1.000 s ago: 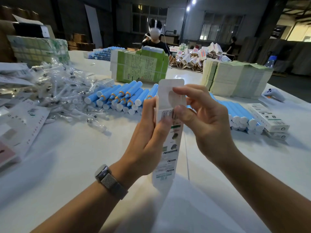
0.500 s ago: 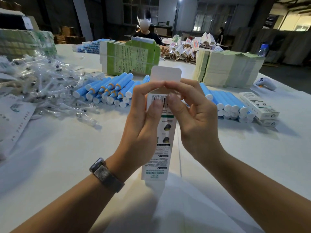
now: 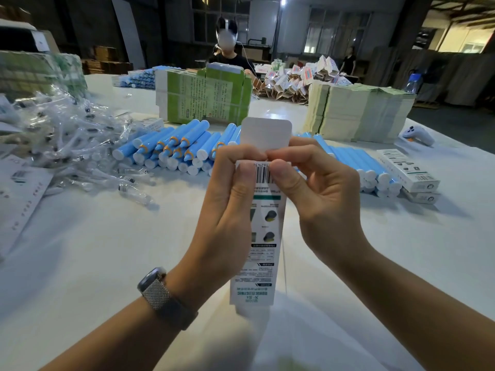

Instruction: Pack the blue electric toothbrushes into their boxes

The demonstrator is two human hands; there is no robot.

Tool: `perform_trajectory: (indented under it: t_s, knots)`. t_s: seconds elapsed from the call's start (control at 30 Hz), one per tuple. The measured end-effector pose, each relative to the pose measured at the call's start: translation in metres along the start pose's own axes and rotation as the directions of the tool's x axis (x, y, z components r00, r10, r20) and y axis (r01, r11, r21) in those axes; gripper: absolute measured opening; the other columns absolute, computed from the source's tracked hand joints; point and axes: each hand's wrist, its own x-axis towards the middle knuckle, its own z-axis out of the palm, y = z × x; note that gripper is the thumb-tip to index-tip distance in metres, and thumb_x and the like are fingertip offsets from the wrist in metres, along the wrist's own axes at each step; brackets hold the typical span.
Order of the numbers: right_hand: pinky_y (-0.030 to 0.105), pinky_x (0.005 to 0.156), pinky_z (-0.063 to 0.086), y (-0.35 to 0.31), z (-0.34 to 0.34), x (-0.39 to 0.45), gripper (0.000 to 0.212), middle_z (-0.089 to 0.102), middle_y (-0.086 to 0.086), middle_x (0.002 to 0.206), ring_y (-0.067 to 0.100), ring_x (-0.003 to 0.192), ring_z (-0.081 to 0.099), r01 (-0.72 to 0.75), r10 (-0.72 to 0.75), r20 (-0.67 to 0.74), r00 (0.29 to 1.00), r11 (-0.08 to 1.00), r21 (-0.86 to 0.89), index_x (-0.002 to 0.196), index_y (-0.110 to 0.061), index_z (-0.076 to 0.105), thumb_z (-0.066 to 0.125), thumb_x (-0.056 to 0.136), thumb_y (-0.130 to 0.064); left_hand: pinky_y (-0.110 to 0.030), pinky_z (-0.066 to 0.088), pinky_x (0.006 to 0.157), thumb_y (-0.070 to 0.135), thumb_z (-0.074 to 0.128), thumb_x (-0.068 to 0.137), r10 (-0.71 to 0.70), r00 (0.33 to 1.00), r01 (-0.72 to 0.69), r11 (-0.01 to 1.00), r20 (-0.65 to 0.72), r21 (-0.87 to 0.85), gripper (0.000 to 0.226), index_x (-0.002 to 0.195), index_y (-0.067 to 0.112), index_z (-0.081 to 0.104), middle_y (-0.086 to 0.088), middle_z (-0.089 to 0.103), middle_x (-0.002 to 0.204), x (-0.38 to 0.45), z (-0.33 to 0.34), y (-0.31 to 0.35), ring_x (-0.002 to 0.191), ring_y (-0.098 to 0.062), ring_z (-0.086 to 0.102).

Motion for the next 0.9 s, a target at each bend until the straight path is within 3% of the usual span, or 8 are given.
perform_trajectory:
  t_s: [0.07,0.17,0.27,0.37,0.53,0.73,0.9]
  knots:
    - [0.025,0.077,0.052,0.0,0.001,-0.001,0.012,0.064,0.01,0.09,0.015,0.087,0.062,0.004,-0.003,-0.026,1.0,0.999,0.042,0.092,-0.018,0.064,0.064,0.09,-0.007,-0.021,0.052,0.074,0.033,0.037,0.1,-0.012,1.0,0.012,1.0,0.016,0.0,0.016,0.107,0.025,0.049,0.018,0.062,0.098,0.0,0.0,0.001,0.085,-0.003,0.062]
    - [0.032,0.076,0.051,0.001,0.002,-0.002,0.02,0.057,0.002,0.085,0.023,0.085,0.059,0.017,-0.01,-0.072,0.997,0.995,0.095,0.089,-0.02,0.054,0.066,0.087,-0.005,-0.023,0.054,0.08,0.034,0.038,0.1,-0.017,0.999,0.016,1.0,0.043,0.011,0.015,0.112,0.03,0.046,0.023,0.063,0.108,0.0,-0.001,0.003,0.093,-0.004,0.066]
    - [0.038,0.077,0.052,0.003,0.003,-0.002,0.029,0.062,-0.007,0.092,0.023,0.086,0.059,-0.009,0.02,-0.082,0.996,0.992,0.124,0.103,-0.025,0.051,0.068,0.086,-0.01,-0.023,0.056,0.071,0.029,0.039,0.101,-0.055,0.997,0.06,0.995,0.059,-0.078,0.015,0.116,0.03,0.04,0.016,0.068,0.105,0.002,-0.003,0.004,0.085,-0.008,0.07]
    - [0.042,0.082,0.054,0.005,0.003,-0.001,0.042,0.07,-0.006,0.099,0.024,0.091,0.065,-0.066,0.074,-0.045,0.996,0.987,0.144,0.122,-0.029,0.05,0.068,0.088,-0.013,-0.024,0.055,0.061,0.029,0.04,0.101,-0.075,0.996,0.079,0.993,0.046,-0.082,0.008,0.105,0.036,0.039,0.012,0.069,0.093,0.002,-0.005,0.003,0.072,-0.008,0.067]
    - [0.033,0.084,0.054,0.006,0.003,-0.002,0.022,0.073,0.005,0.105,0.036,0.098,0.065,-0.106,0.111,-0.022,0.994,0.982,0.158,0.111,-0.019,0.065,0.065,0.089,-0.013,-0.021,0.054,0.061,0.019,0.035,0.105,-0.052,0.998,0.054,0.997,0.037,-0.063,0.013,0.103,0.032,0.034,0.019,0.067,0.09,0.001,-0.004,-0.002,0.069,-0.001,0.063]
    - [0.049,0.084,0.053,0.007,-0.001,-0.002,0.011,0.068,0.003,0.093,0.031,0.092,0.063,-0.133,0.134,-0.012,0.991,0.986,0.104,0.096,-0.01,0.066,0.064,0.086,-0.014,-0.025,0.055,0.073,0.027,0.037,0.102,-0.106,0.994,0.107,0.991,0.017,-0.074,0.018,0.116,0.038,0.034,0.008,0.07,0.094,0.001,-0.004,-0.006,0.084,-0.009,0.069]
    - [0.029,0.074,0.056,0.002,0.003,-0.005,0.017,0.068,-0.007,0.089,0.014,0.084,0.066,-0.156,0.151,0.04,0.988,0.974,0.166,0.098,-0.01,0.063,0.069,0.087,-0.02,-0.021,0.053,0.062,0.036,0.041,0.099,-0.093,0.995,0.092,0.994,-0.023,-0.057,0.009,0.105,0.029,0.038,0.002,0.062,0.087,0.001,-0.002,-0.005,0.071,-0.009,0.065]
